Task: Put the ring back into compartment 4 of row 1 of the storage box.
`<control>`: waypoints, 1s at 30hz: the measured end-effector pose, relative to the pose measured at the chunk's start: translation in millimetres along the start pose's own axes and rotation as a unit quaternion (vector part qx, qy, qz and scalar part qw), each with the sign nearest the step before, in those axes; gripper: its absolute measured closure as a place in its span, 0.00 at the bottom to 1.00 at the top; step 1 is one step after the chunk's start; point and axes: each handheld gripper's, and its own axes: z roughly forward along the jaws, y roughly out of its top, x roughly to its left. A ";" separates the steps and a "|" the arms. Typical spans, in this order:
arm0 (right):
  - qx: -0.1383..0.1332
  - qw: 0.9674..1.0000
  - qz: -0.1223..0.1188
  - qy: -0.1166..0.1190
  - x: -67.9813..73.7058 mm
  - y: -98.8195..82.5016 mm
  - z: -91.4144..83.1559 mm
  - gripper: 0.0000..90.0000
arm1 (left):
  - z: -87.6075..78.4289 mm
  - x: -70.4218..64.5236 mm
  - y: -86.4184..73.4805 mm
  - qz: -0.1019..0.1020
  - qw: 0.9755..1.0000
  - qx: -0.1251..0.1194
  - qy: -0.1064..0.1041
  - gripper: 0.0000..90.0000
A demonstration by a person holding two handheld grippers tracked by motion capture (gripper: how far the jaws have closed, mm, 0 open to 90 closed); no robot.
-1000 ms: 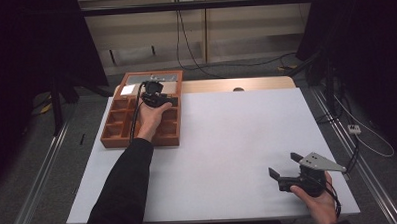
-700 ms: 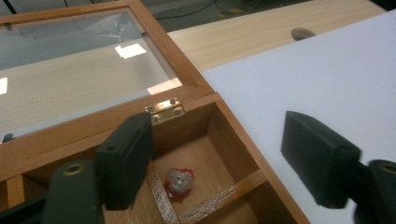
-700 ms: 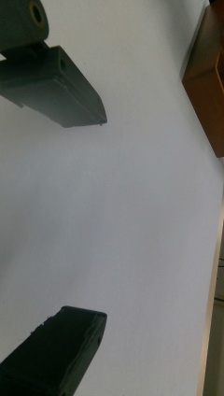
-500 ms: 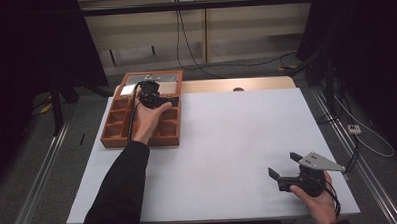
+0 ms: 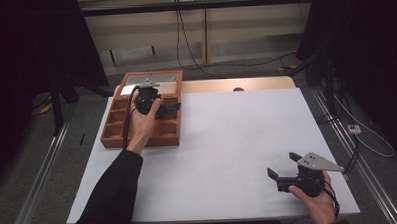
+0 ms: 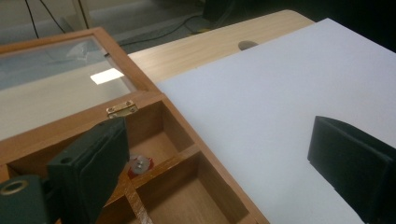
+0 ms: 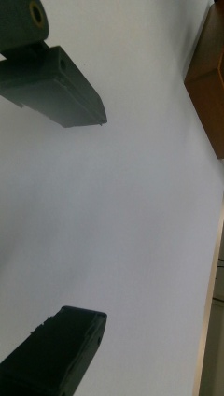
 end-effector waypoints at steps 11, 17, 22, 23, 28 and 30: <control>0.000 1.000 0.002 0.000 -0.3 -0.1 0.1 0.06 | -29.2 -17.1 -8.4 0.016 1.000 -0.007 0.020 0.06; 0.001 1.000 -0.001 -0.002 -0.2 -0.2 -0.3 0.06 | -42.1 -24.0 -15.1 0.028 0.999 -0.017 0.017 0.06; 0.001 1.000 -0.001 -0.002 -0.2 -0.3 -0.2 0.06 | -52.4 -28.8 -23.8 0.028 0.999 -0.029 0.008 0.06; 0.000 1.000 -0.001 -0.002 -0.2 -0.3 -0.2 0.06 | -55.0 -30.1 -25.2 0.029 0.999 -0.032 0.006 0.06; 0.000 1.000 0.000 -0.002 -0.3 -0.2 -0.1 0.06 | -68.7 -37.5 -30.5 0.043 0.998 -0.040 0.006 0.06; 0.001 1.000 -0.001 -0.002 -0.1 -0.1 0.1 0.06 | -72.5 -40.2 -32.9 0.046 0.998 -0.040 0.005 0.06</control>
